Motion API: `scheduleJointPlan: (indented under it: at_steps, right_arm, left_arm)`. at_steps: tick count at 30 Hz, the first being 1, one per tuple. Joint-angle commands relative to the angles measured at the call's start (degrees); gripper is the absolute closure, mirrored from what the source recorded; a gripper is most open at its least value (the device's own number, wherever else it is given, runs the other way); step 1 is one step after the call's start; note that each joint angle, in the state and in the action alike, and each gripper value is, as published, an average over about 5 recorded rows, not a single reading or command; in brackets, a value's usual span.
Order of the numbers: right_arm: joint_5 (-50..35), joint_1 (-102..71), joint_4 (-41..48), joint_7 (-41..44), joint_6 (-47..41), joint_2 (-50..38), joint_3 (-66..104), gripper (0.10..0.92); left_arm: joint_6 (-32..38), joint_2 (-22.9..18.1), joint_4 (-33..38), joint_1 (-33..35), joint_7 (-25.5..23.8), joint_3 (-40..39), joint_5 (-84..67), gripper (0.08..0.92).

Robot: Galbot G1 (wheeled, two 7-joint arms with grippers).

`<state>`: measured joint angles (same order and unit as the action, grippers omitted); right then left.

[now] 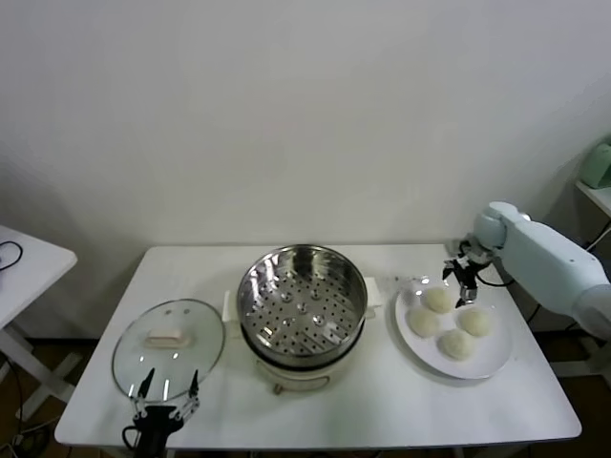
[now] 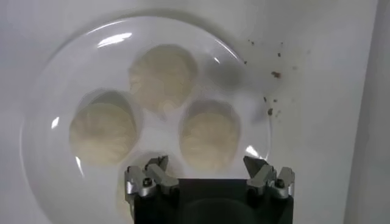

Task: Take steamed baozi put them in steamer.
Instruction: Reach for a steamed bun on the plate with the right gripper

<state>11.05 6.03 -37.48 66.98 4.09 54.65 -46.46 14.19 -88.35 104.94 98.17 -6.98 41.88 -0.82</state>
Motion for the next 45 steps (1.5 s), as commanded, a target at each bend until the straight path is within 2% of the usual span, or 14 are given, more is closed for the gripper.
scheduleJointPlan:
  at_steps: [1, 45]
  right_arm:
    - [3.5, -2.5, 5.0, -0.6, 1.5, 3.2, 6.7, 0.203]
    - [5.9, -3.6, 4.2, 0.4, 0.6, 4.0, 7.0, 0.205]
  left_arm:
    - [0.1, 0.0, -0.1, 0.2, 0.0, 0.1, 0.4, 0.177]
    - [0.3, 0.2, -0.7, 0.0, -0.1, -0.1, 1.8, 0.177]
